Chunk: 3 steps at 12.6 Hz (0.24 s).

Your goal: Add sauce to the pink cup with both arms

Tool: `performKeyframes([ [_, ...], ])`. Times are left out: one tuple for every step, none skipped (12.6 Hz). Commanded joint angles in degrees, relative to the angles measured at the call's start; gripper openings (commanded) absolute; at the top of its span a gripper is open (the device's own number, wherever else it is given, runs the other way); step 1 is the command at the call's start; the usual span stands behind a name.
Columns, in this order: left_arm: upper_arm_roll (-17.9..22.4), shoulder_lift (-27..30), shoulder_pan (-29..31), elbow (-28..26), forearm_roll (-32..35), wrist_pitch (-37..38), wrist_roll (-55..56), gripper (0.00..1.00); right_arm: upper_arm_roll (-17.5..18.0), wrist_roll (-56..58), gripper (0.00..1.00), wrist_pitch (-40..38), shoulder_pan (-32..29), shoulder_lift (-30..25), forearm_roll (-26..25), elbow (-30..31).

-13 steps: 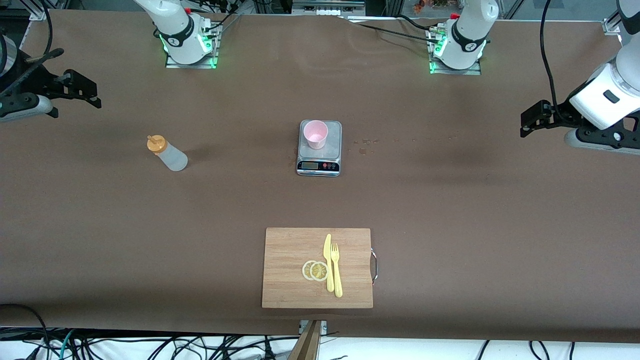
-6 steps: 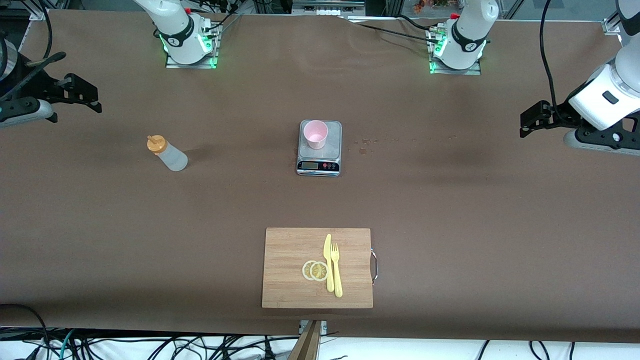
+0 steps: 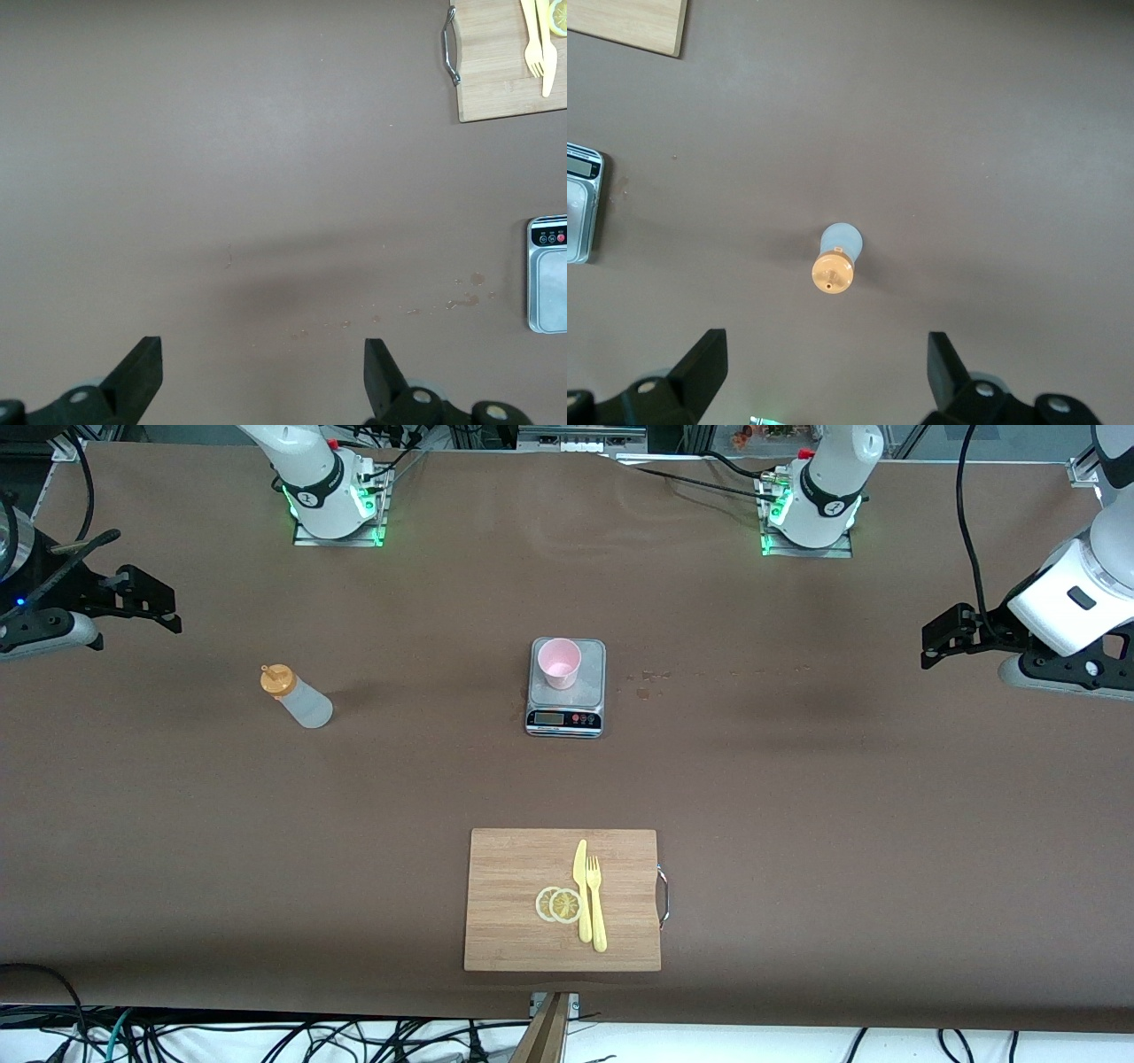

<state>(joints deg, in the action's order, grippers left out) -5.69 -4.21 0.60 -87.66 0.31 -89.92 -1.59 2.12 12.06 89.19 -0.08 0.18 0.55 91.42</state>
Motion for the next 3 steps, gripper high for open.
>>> performKeyframes([
  [0.15,-0.36,-0.16,1.27,0.92,0.88,-0.78,1.0,-0.27,-0.72,1.0,-0.69,0.43,0.43,-0.9,-1.95],
  [0.07,-0.36,-0.16,1.27,0.92,0.88,-0.69,1.0,-0.27,-0.72,1.0,-0.69,0.34,0.43,-0.9,-1.95],
  [0.15,-0.44,-0.16,1.27,0.92,0.88,-0.69,1.0,-0.27,-0.63,1.0,-0.86,0.26,0.35,-0.99,-1.95],
])
